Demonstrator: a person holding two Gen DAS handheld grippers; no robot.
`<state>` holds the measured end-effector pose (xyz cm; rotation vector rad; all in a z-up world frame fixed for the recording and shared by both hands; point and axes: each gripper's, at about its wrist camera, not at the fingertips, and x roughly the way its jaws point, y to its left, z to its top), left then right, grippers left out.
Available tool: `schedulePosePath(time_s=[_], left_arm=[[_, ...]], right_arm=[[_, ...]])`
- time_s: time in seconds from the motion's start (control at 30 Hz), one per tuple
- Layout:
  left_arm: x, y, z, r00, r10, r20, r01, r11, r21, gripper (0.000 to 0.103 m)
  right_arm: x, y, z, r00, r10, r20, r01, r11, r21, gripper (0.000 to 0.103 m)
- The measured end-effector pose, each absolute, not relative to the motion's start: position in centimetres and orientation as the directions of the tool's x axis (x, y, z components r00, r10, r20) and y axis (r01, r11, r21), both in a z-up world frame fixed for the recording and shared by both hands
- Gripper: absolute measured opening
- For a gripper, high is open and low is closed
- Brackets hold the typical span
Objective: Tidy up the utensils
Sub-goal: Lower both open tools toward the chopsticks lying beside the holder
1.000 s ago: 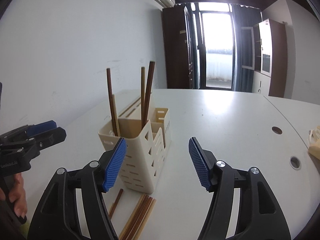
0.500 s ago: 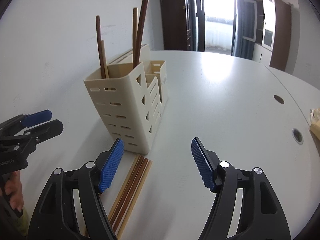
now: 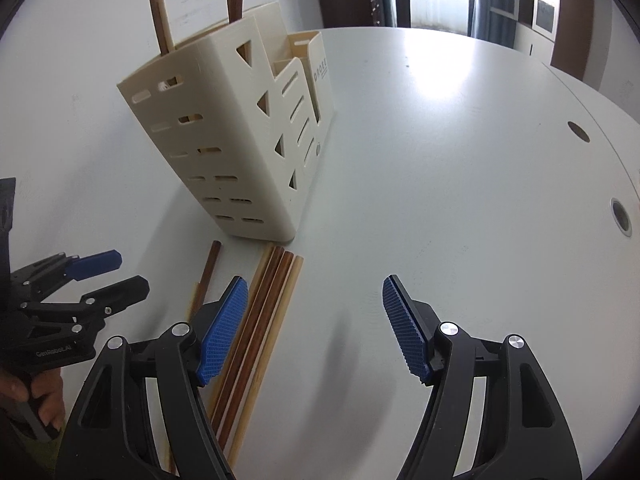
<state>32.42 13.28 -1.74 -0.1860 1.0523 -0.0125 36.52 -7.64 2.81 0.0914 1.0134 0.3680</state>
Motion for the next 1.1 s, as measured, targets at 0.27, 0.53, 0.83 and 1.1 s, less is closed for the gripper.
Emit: schedulePosePath(time_s=[0.27,0.53,0.83,1.1], left_arm=[[33.4,13.6,-3.8,0.435,-0.118,-0.893,-0.086,0.981,-0.172,0.053],[33.8,13.0,-4.5,0.419,-0.117,-0.900,-0.064,0.985,-0.158,0.048],[33.6,12.0,-4.5,0.427,-0.073,-0.901,-0.052,0.993,-0.106,0.044],[32.6,11.7,-4.0,0.438,-0.051,-0.897,-0.033,0.997,-0.073,0.044]], right_arm=[[37.4,-6.5,1.0,0.434,0.324,-0.841,-0.253,0.939,0.231,0.070],[38.0,-5.5,-0.8,0.416,0.304,-0.857,-0.247,0.945,0.215,0.060],[37.7,-4.4,-3.4,0.405,0.277,-0.871,-0.249,0.950,0.187,0.056],[37.1,-3.5,-4.1,0.422,0.228,-0.878,-0.255,0.959,0.126,0.055]])
